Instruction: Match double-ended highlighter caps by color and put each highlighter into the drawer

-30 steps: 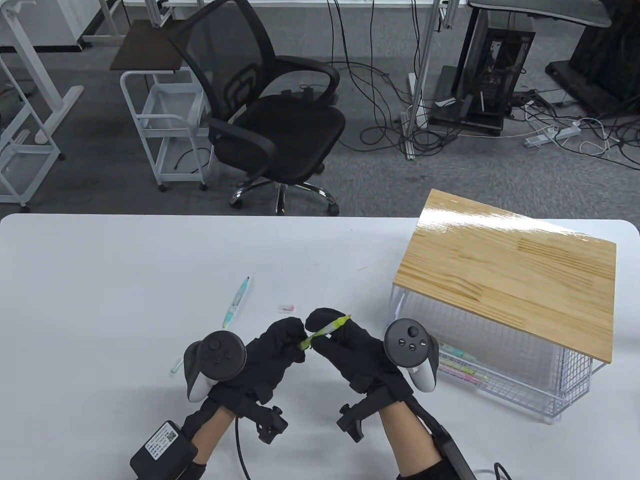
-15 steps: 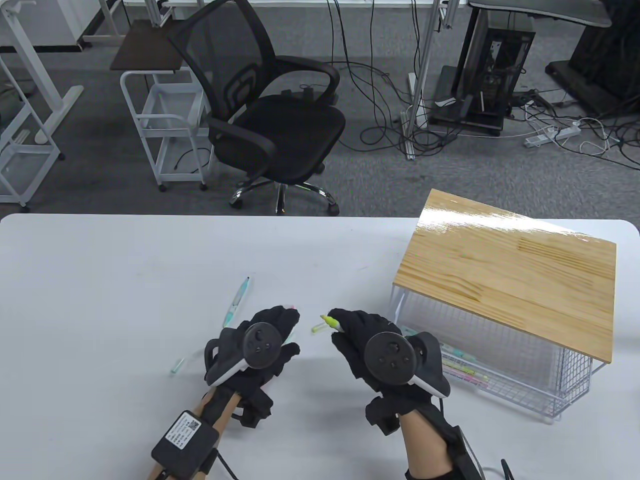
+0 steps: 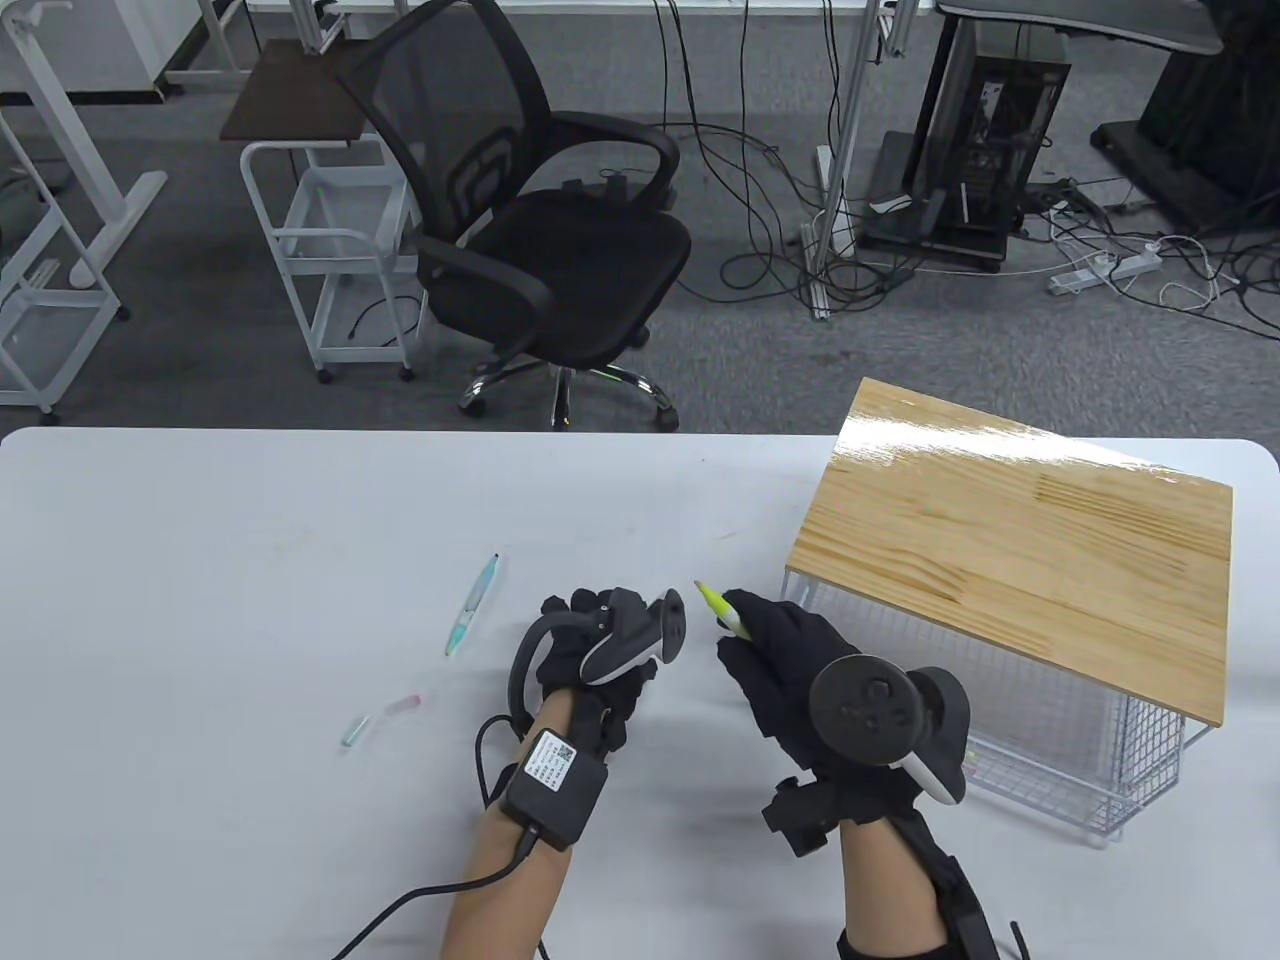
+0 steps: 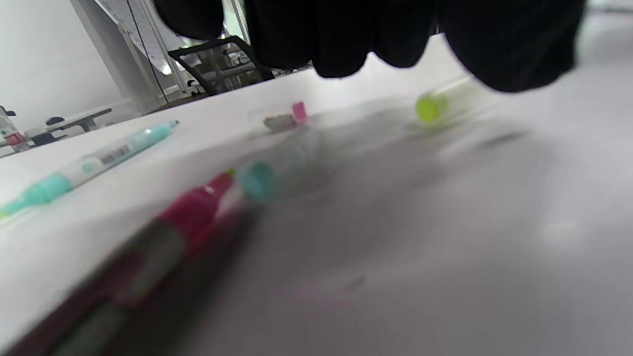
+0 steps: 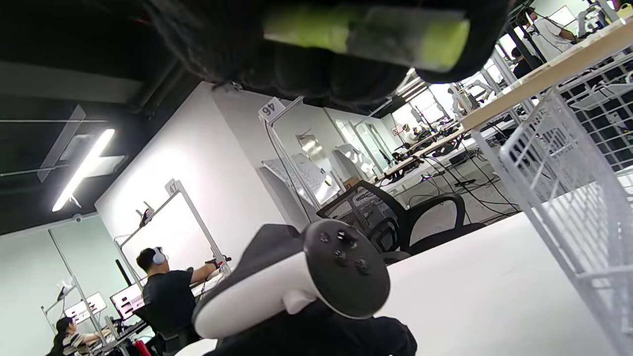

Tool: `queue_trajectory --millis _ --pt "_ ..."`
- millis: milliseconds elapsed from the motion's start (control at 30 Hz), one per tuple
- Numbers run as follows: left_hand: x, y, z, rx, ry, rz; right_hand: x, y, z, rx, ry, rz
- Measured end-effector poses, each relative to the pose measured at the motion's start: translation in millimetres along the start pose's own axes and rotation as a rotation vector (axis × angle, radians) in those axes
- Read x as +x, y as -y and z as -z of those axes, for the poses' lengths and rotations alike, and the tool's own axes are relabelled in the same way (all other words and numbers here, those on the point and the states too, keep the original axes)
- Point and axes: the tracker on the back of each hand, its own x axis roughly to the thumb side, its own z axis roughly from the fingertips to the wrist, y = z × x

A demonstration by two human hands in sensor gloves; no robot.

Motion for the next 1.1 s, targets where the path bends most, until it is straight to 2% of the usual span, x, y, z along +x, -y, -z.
queue_trajectory --millis 200,367,800,967,1100 --pt "-1 -6 14 -0.084 -0.019 0.008 -7 1 1 -0.007 -0.014 0.011" --pt "4 -7 18 -0.109 -0.034 0.049 -11 -2 2 -0.005 -0.018 0.018" --pt "12 -5 16 -0.059 -0.033 0.103 -9 -4 3 -0.004 -0.01 0.015" --pt "-12 -29 -4 -0.001 -0.001 -0.047 -5 -9 4 0.012 -0.005 -0.002" --pt "-43 -52 -39 0.122 0.05 -0.193 -1 -13 5 0.032 0.002 -0.024"
